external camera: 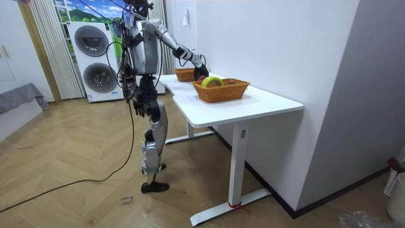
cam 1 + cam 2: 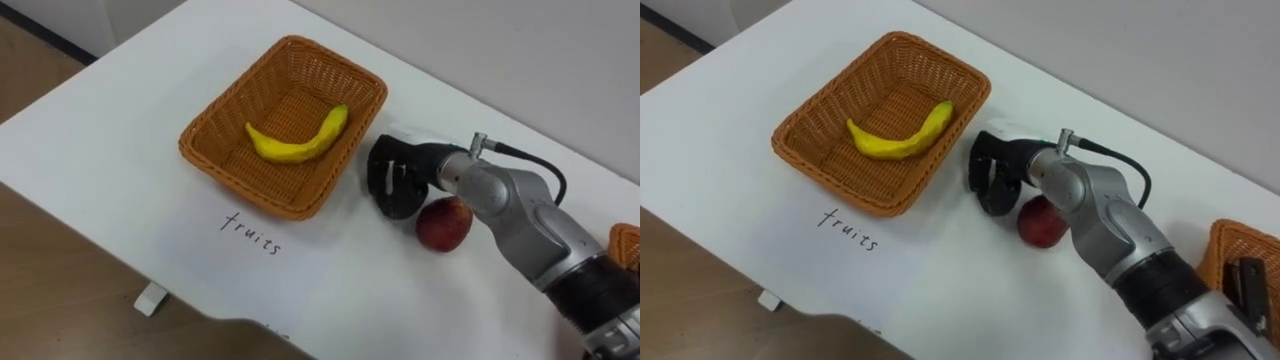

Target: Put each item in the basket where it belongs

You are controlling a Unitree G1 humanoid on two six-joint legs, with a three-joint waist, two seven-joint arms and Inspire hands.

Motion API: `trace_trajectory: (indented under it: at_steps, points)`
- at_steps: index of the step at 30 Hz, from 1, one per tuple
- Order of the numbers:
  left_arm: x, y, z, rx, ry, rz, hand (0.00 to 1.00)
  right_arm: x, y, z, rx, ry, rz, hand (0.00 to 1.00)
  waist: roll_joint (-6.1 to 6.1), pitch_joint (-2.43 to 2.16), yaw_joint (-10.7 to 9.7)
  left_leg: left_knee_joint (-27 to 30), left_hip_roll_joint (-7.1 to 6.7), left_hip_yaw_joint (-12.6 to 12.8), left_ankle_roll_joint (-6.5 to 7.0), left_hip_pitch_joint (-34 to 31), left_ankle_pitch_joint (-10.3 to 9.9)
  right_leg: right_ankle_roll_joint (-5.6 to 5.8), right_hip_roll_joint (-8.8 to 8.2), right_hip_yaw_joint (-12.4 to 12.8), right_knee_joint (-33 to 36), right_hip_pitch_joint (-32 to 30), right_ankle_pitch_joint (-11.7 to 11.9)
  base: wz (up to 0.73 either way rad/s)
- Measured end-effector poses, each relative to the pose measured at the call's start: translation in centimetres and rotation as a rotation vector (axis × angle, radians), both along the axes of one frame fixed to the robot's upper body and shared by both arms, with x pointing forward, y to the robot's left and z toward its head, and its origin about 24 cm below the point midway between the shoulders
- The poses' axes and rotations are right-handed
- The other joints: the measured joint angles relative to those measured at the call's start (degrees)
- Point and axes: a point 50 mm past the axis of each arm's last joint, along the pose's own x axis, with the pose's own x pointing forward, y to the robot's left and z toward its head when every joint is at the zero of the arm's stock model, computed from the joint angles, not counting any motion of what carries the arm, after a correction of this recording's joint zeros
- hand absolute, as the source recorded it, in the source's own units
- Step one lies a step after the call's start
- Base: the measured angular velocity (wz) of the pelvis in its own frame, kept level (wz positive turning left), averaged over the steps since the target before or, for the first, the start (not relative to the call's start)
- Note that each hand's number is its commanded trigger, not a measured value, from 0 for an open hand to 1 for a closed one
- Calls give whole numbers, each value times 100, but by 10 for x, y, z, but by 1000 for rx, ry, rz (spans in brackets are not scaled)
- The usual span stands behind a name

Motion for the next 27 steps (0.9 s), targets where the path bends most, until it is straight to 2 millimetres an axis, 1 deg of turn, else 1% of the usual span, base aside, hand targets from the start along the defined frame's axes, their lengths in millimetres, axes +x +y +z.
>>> trace_trajectory:
  at_steps: [2,3,7,9,11,14,16,20,23,25,27]
  points:
    - [-1,0,0,-1,3,2,0,0,0,0,5,-7,0,0,-7,-6,-15,6,-2,8,0,11,0,0,4,92,0,8,0,0]
    - [-3,0,-1,-1,6,3,0,0,0,1,12,-9,-2,0,12,7,-37,9,-3,10,0,17,0,0,4,103,0,17,0,0]
    - [-6,0,-1,-1,13,5,0,1,-6,3,34,-22,-21,0,31,7,-91,9,-3,24,0,23,0,0,1,106,0,17,0,-1]
    - [-8,0,-1,-2,16,6,0,0,-6,4,37,-27,-19,0,63,8,-138,7,0,46,0,37,0,0,3,155,0,14,0,-7]
    - [-9,-1,-2,-4,19,8,0,-4,-2,6,53,-43,-2,0,113,-1,-151,1,6,112,1,52,-1,0,4,236,0,-3,0,-16]
    - [-9,-2,-2,-7,16,9,0,-7,-1,7,68,-51,3,0,158,-28,-164,-3,6,151,3,57,0,0,1,241,0,-10,0,-10]
    - [-10,-1,-2,-6,14,16,0,-6,-3,9,77,-60,-5,0,168,-32,-169,-3,11,156,2,60,0,0,2,244,0,-10,0,0]
    - [-13,0,-2,-2,19,23,0,-7,-10,16,91,-98,-34,0,154,-45,-218,-2,9,157,3,61,0,0,0,243,0,-7,0,1]
    - [-17,3,-1,3,23,42,0,-8,-13,22,103,-124,-39,0,139,-55,-363,0,9,156,3,59,1,0,-1,237,2,-7,0,0]
    - [-18,3,-1,4,25,47,0,-11,-16,25,122,-139,-53,0,131,-62,-385,1,9,160,3,60,1,0,-2,240,5,-5,0,0]
    - [-20,4,-2,3,32,51,0,-12,-17,27,129,-147,-57,0,125,-66,-469,1,10,162,3,59,1,0,-2,242,6,-3,0,-2]
